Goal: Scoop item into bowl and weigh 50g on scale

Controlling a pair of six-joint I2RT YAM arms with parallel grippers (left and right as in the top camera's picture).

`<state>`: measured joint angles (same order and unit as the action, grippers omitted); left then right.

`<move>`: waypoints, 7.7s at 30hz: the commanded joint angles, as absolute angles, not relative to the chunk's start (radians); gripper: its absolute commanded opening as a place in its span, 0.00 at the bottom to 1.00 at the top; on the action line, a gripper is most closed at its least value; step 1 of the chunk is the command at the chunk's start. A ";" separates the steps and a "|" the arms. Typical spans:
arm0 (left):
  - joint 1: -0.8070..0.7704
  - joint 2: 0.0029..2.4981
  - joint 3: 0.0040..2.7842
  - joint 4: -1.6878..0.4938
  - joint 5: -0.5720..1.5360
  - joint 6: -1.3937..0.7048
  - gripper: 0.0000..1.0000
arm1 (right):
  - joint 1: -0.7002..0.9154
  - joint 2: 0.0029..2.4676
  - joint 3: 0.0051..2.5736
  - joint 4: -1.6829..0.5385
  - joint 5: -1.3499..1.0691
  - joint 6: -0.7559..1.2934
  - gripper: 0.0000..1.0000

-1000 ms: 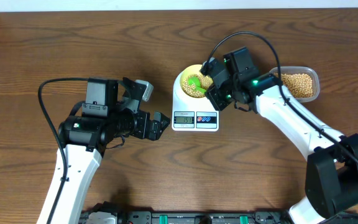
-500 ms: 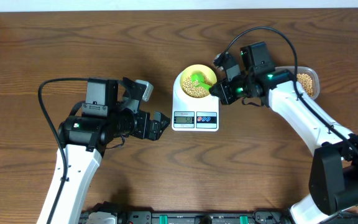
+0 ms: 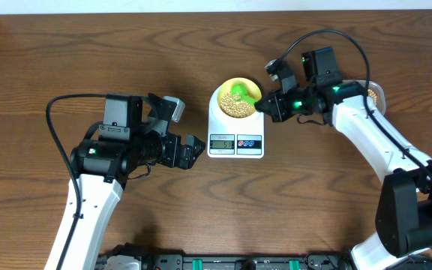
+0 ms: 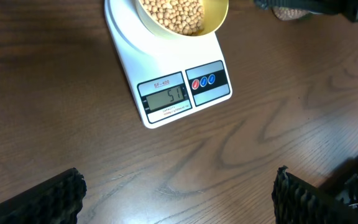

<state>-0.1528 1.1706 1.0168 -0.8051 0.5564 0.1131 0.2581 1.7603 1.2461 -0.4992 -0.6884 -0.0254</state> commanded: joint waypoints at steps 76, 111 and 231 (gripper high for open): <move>-0.155 1.171 1.019 -0.807 0.572 0.131 0.98 | -0.116 1.531 1.249 -0.878 0.170 -0.140 0.01; -0.155 1.171 1.019 -0.807 0.572 0.131 0.98 | 0.228 1.570 1.248 -0.463 -0.558 -0.190 0.01; -0.155 1.171 1.019 -0.807 0.572 0.131 0.98 | 0.377 1.790 1.248 -0.505 -0.509 -0.142 0.01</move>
<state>-0.1528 1.1706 1.0168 -0.8051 0.5564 0.1131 0.3946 1.7798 1.2461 -0.5045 -0.4580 -0.1715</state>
